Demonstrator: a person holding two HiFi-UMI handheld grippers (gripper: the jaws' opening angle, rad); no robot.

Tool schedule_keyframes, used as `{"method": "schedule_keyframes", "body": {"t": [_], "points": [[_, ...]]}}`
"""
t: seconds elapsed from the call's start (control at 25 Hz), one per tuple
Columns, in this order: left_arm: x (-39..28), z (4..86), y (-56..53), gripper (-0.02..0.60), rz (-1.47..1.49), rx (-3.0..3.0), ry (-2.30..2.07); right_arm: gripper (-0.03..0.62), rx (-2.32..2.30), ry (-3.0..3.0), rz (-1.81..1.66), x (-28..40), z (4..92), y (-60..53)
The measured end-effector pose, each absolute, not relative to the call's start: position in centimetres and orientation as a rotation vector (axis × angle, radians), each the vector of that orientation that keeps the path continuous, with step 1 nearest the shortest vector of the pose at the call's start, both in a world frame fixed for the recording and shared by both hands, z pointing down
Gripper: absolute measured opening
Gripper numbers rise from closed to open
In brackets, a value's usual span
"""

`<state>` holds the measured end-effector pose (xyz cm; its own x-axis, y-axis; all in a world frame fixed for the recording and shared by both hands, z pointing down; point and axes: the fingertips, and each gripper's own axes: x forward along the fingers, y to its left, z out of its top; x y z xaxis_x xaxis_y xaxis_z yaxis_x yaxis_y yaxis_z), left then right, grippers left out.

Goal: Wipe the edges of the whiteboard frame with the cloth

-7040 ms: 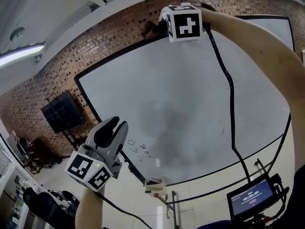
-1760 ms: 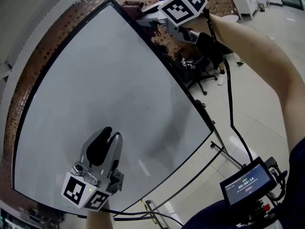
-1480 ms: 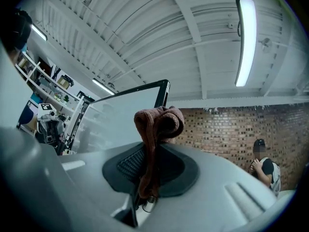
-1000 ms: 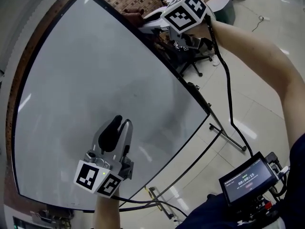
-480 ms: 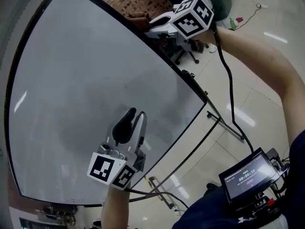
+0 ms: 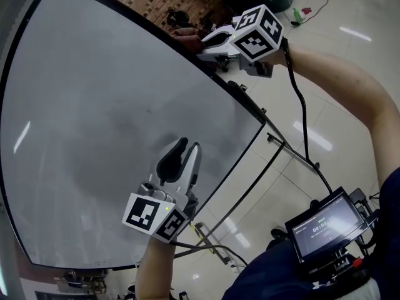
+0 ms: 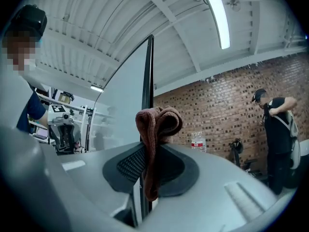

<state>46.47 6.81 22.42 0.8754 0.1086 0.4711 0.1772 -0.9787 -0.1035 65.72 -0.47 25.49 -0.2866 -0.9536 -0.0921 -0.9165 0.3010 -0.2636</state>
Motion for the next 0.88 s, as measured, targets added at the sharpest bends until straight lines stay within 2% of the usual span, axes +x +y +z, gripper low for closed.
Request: {"method": "schedule_keyframes", "body": {"t": [0.56,0.88], "points": [[47.9,27.7,7.8,0.112,-0.88,-2.942,-0.295,0.055,-1.67,2.353,-0.443,62.3,33.9,0.6],[47.9,28.7,7.4,0.112,-0.934,-2.954,-0.306,0.055,-1.777,2.387,-0.364,62.7,34.2,1.2]]}}
